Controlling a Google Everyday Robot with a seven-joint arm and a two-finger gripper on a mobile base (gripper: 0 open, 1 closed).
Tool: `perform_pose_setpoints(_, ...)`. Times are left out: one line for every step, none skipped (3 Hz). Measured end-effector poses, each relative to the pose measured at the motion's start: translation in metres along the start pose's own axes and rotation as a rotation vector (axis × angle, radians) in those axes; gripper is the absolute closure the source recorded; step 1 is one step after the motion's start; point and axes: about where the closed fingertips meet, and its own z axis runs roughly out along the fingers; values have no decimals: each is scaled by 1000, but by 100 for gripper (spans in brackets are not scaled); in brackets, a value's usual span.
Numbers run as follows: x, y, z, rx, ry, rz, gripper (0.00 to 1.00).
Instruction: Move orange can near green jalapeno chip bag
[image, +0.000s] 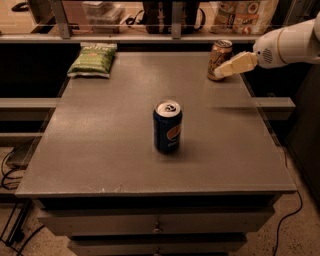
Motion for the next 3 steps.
perform_pose_setpoints(-1,-1,7,1,-7,16,0)
perform_pose_setpoints(-9,0,26,-8,-29,16,0)
perform_pose_setpoints(-13,-4,49,-19,-59,39,0)
